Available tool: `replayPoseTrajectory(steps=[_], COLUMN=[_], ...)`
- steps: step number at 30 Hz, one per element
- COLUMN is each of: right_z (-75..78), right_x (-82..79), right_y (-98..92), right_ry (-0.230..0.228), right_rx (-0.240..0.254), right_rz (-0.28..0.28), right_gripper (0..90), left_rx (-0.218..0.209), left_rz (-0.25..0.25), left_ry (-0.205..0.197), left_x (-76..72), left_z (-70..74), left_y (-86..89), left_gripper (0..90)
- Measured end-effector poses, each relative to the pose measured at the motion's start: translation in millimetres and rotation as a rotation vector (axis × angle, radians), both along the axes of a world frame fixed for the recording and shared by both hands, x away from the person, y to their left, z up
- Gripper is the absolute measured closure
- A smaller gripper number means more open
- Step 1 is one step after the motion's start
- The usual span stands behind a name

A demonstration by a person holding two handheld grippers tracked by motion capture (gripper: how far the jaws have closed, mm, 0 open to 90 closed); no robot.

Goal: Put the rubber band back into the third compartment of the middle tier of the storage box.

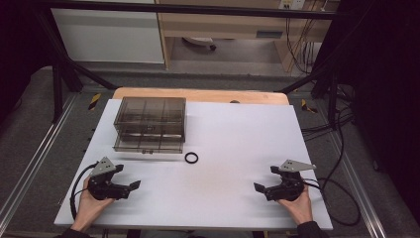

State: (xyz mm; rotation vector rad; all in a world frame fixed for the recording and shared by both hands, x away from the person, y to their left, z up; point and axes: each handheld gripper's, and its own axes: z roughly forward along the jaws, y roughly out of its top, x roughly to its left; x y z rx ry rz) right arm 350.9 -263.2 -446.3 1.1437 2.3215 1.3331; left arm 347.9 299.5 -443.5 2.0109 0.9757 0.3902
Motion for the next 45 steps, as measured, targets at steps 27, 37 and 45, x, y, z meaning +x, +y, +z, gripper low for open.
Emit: replayPoseTrajectory(steps=[27, 37, 45], right_z=[4.9, 9.1, 13.6], right_x=[6.9, 11.2, 15.1], right_y=[31.1, 49.3, 60.5], right_ry=[0.000, 0.001, 0.002], right_rx=[-0.011, -0.008, -0.012], right_rz=[0.037, 0.051, 0.054], right_gripper=[0.6, 0.7, 0.7], left_rx=[-0.010, -0.007, -0.010], left_rz=[0.009, 0.007, 0.007], left_ry=[-0.005, -0.006, -0.005], left_x=[-0.2, -0.7, -0.7], left_z=[0.8, 0.9, 0.5], left_y=[1.2, 1.6, 1.0], left_gripper=[5.9, 5.8, 5.9])
